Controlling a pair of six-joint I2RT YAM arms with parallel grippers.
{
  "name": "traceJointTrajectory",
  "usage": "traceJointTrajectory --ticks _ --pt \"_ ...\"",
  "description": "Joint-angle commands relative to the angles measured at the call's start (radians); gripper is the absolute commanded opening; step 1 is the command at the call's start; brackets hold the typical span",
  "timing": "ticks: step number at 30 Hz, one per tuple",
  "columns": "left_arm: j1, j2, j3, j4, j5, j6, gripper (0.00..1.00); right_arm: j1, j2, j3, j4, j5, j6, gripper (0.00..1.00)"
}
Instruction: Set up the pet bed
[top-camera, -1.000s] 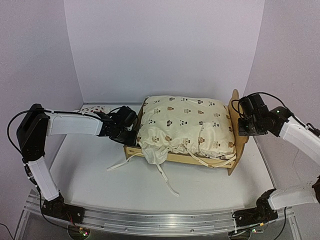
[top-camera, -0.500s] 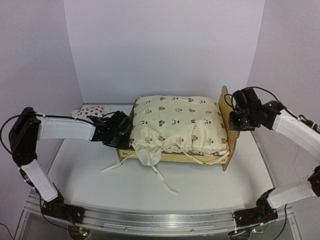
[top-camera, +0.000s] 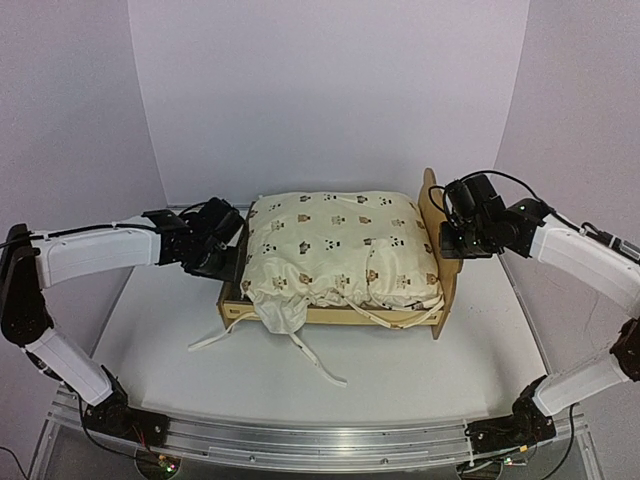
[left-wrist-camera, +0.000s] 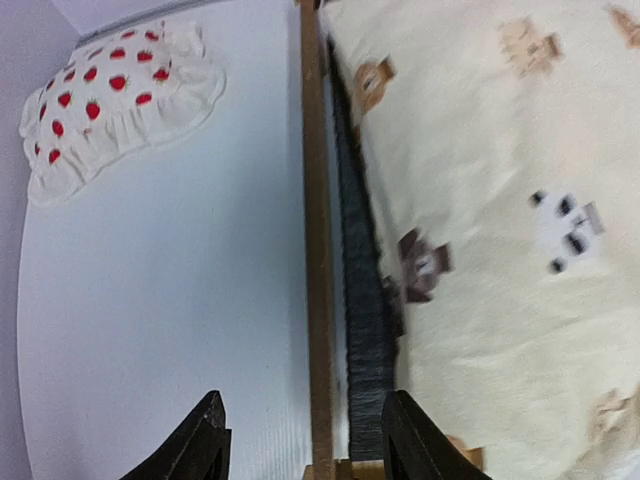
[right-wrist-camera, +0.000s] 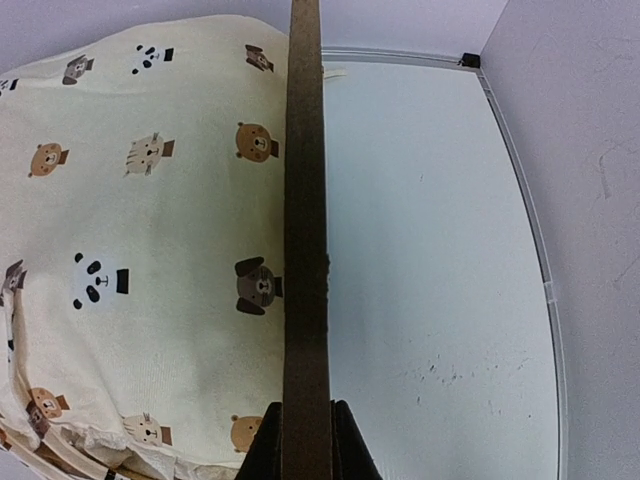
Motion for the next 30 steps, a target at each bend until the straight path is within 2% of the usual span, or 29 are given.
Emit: traceJointTrajectory --ticks 1,4,14,16,18,19,21,24,30 --pt "0.000 -0.045 0.120 0.008 0.122 0.066 0.51 0.021 0.046 -0.023 -0.033 -0.105 0.032 0.00" --pt "0.000 -0.012 0.136 0.035 0.220 0.082 0.50 0.021 0.039 -0.030 -0.030 -0.105 0.030 0.00" --pt "0.000 0.140 0.129 0.104 0.289 0.100 0.53 0.021 0.015 -0.061 -0.027 -0.113 0.032 0.00" --pt "0.000 0.157 0.125 0.121 0.296 0.104 0.42 0.021 0.014 -0.067 -0.028 -0.115 0.033 0.00" --pt "0.000 0.167 0.123 0.134 0.281 0.109 0.14 0.021 0.012 -0.072 -0.027 -0.114 0.033 0.00" --pt "0.000 0.165 0.121 0.133 0.264 0.107 0.04 0.021 0.011 -0.074 -0.028 -0.114 0.034 0.00" --pt "0.000 0.152 0.117 0.120 0.200 0.102 0.00 0.021 0.008 -0.079 -0.027 -0.113 0.034 0.00" --pt "0.001 0.114 0.110 0.073 0.085 0.097 0.00 0.021 0.000 -0.087 -0.028 -0.112 0.034 0.00" --pt "0.000 0.058 0.088 -0.003 -0.058 0.101 0.00 0.021 -0.011 -0.096 -0.027 -0.112 0.041 0.00"
